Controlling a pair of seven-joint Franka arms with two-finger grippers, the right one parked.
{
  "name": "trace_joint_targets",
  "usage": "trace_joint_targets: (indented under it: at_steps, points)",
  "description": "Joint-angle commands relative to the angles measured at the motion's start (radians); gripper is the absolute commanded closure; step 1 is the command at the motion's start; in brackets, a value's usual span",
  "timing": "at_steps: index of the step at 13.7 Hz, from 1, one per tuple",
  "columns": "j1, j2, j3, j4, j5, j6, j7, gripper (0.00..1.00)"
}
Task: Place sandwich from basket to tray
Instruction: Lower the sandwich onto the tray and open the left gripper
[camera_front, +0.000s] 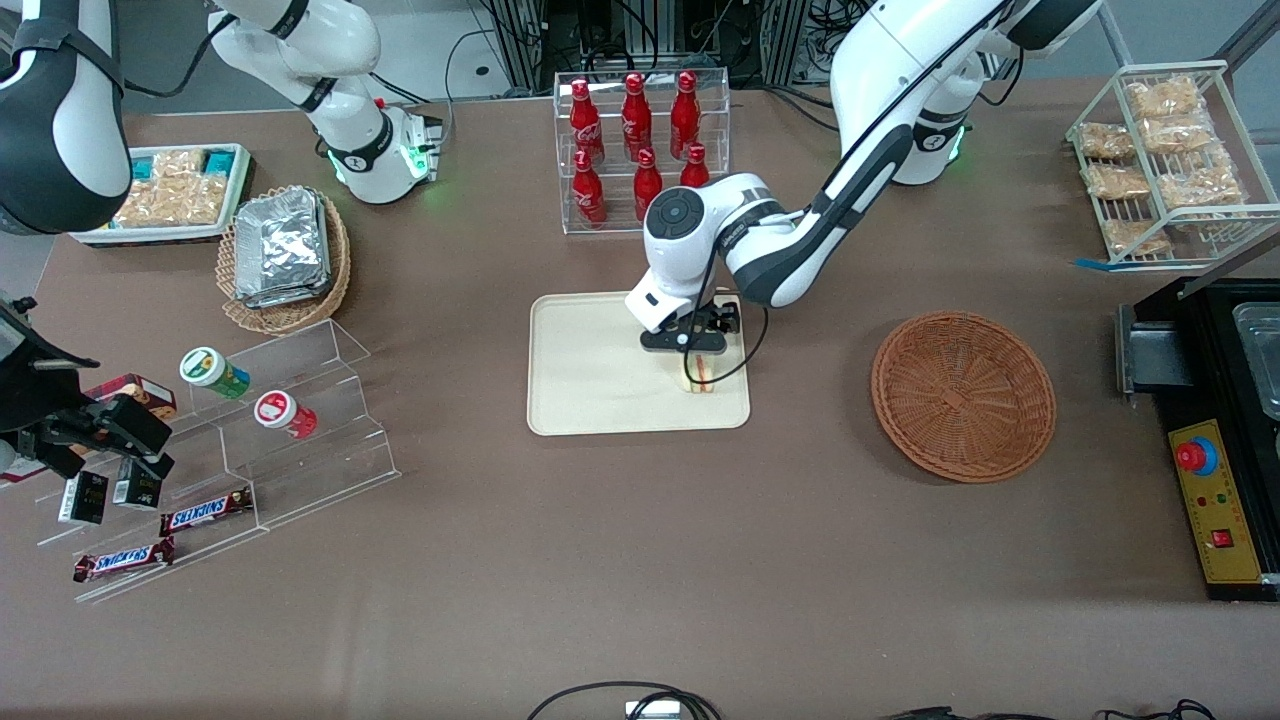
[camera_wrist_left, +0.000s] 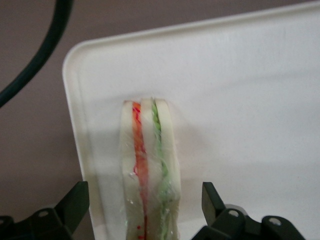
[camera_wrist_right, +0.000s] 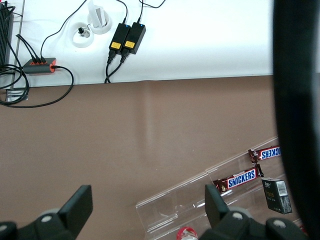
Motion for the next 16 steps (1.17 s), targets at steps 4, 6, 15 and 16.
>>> trace_joint_targets:
  at_steps: [4, 6, 15, 16]
  points:
    - [0.067, -0.007, -0.001, 0.218, -0.080, -0.194, -0.031, 0.01]
    - [0.104, -0.017, 0.000, 0.287, -0.085, -0.289, -0.032, 0.00]
    - [0.387, -0.155, -0.003, 0.344, -0.106, -0.507, 0.053, 0.00]
    - [0.407, -0.171, -0.003, 0.343, -0.112, -0.541, 0.099, 0.00]
